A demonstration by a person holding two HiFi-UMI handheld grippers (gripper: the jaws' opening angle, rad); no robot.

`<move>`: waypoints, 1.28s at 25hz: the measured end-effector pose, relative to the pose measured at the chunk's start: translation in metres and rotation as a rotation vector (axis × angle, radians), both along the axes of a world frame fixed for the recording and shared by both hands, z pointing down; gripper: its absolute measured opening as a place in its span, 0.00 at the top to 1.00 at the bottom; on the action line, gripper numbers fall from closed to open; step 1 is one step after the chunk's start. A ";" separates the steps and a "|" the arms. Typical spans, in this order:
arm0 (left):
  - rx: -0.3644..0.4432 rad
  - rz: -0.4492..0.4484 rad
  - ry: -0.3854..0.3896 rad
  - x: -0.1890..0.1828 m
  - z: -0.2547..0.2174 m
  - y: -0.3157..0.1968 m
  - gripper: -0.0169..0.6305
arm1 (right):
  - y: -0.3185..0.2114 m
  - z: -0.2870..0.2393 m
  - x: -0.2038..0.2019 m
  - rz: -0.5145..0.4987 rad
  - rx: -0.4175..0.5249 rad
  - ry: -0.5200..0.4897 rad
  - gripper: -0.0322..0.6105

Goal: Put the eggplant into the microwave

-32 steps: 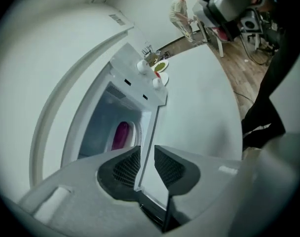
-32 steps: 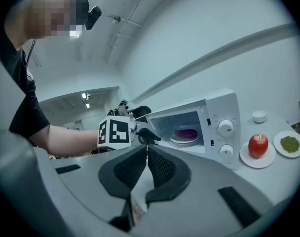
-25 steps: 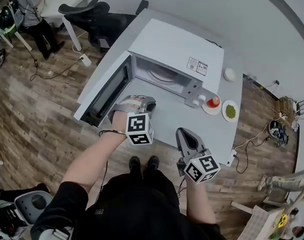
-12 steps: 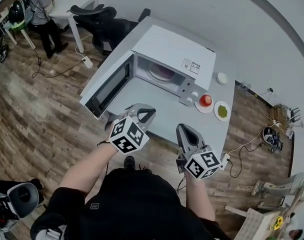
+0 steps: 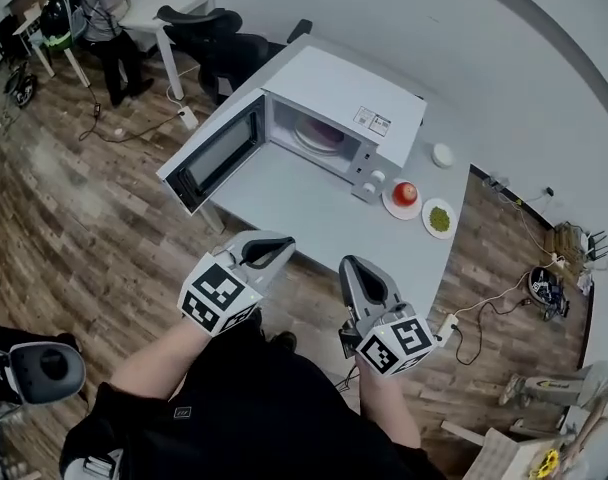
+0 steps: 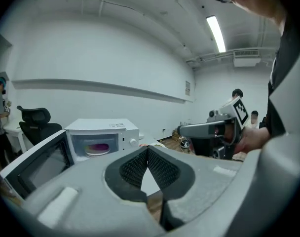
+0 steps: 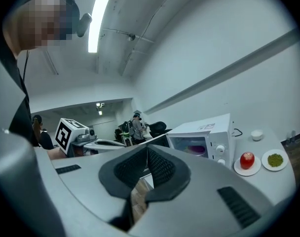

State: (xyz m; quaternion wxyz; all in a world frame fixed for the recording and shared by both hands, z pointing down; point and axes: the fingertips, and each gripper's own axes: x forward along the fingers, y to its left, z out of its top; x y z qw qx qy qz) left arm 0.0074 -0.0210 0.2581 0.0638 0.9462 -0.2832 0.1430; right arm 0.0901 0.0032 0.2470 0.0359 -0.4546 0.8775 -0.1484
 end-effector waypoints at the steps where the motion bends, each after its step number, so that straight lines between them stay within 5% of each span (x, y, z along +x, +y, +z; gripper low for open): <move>1: -0.006 -0.009 0.019 -0.001 -0.003 0.007 0.96 | 0.004 -0.001 0.000 -0.007 0.003 0.005 0.92; 7: -0.007 -0.072 0.118 -0.018 -0.020 0.023 0.96 | 0.020 -0.012 -0.001 -0.002 0.039 0.038 0.93; 32: 0.047 -0.113 0.123 -0.057 -0.032 -0.010 0.96 | -0.005 -0.016 -0.003 0.091 0.041 0.086 0.93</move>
